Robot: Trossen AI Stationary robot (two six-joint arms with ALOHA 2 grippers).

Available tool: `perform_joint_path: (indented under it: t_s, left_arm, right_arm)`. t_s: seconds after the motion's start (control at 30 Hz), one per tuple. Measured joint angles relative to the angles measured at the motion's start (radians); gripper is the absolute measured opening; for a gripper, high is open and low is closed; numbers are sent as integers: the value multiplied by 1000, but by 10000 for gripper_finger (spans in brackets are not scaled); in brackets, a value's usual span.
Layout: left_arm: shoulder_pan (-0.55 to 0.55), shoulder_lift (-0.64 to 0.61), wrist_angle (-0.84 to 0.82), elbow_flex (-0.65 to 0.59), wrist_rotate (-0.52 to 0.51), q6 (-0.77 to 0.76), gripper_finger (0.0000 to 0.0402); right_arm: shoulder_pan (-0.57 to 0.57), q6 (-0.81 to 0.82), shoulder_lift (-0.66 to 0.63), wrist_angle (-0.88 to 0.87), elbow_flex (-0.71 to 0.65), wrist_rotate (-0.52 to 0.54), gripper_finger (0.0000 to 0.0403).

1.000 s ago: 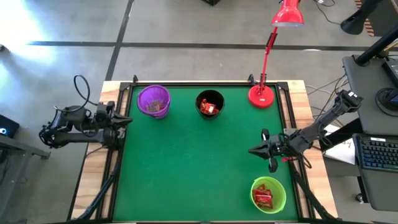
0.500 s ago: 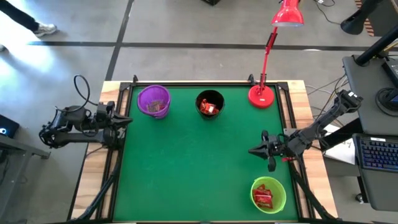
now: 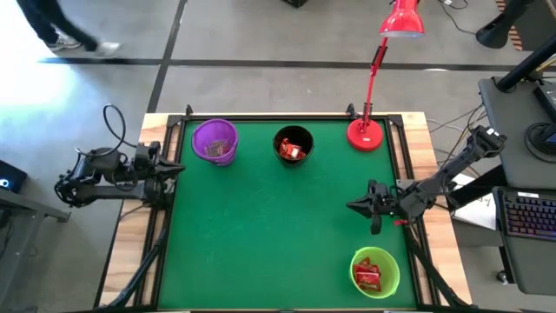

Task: Sort candy
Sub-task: Return to Home Position

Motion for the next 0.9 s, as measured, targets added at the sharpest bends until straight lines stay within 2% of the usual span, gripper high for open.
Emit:
perform_joint_path:
  t_s: [0.07, 0.27, 0.53, 0.77, 0.9]
  left_arm:
    - [0, 0, 0, 0, 0, 0, 0]
    - [0, 0, 0, 0, -2, 0, 0]
    - [0, 0, -1, 0, -2, 0, 0]
    - [0, 0, -1, 0, -2, 0, 0]
    - [0, 0, -1, 0, -2, 0, 0]
  right_arm:
    - [0, -40, 0, 48, 1, -2, 9]
    - [0, -407, -38, 230, 1, -103, 9]
    - [0, -513, -244, 143, -2, -151, 9]
    - [0, -605, -439, 78, -2, -438, 9]
    - [0, -569, -538, -32, -3, -538, 9]
